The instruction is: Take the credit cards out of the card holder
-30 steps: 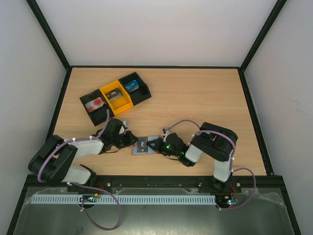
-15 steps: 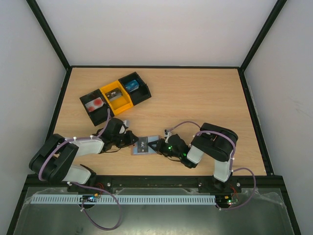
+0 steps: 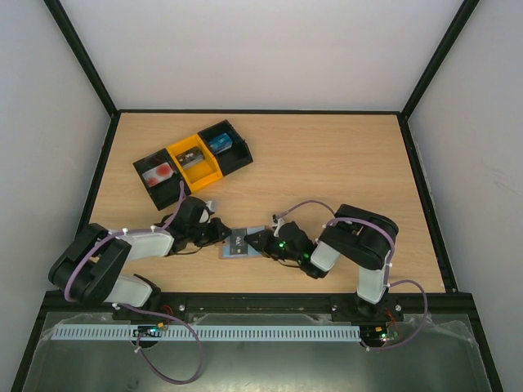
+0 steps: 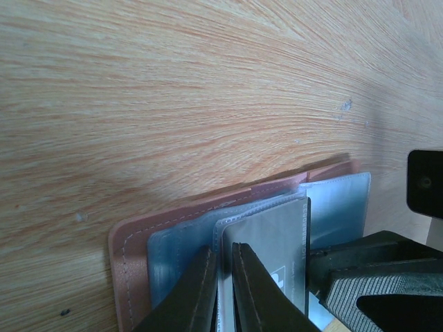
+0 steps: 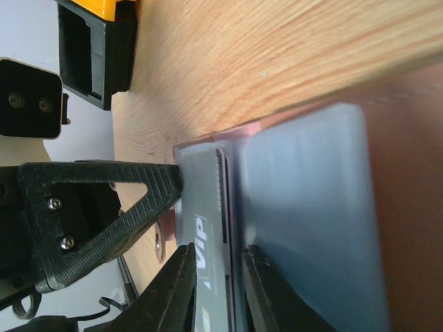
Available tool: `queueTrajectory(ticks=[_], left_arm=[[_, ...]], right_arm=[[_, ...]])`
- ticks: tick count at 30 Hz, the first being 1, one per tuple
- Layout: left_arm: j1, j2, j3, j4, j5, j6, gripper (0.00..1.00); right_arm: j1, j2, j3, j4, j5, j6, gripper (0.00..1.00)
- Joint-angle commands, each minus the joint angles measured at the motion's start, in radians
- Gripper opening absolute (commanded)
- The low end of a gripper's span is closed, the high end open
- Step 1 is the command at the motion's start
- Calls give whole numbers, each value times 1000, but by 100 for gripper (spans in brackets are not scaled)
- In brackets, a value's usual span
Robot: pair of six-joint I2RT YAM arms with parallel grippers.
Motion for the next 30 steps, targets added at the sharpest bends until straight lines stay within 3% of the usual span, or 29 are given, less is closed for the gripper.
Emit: queueTrajectory(ticks=[1, 5, 10, 14, 18, 21, 30], left_arm=[[-1, 29, -27, -97, -38, 11, 9], [-1, 34, -30, -89, -35, 8, 9], [-1, 33, -29, -89, -41, 6, 9], [-2, 43, -30, -80, -44, 10, 8], [-2, 46, -30, -79, -46, 15, 8], [-3, 52, -29, -72, -48, 11, 8], [-2, 74, -21, -71, -59, 12, 10]], right_arm=[[-2, 19, 40, -72, 9, -27, 22], [-3, 28, 54, -104, 23, -43, 21], [-3, 35, 43, -64, 18, -40, 3], [-4, 15, 19, -39, 26, -37, 2], [-3, 23, 6, 24, -3, -22, 10], [-5, 43, 0, 72, -25, -4, 2], [-25, 82, -65, 219, -38, 44, 2]])
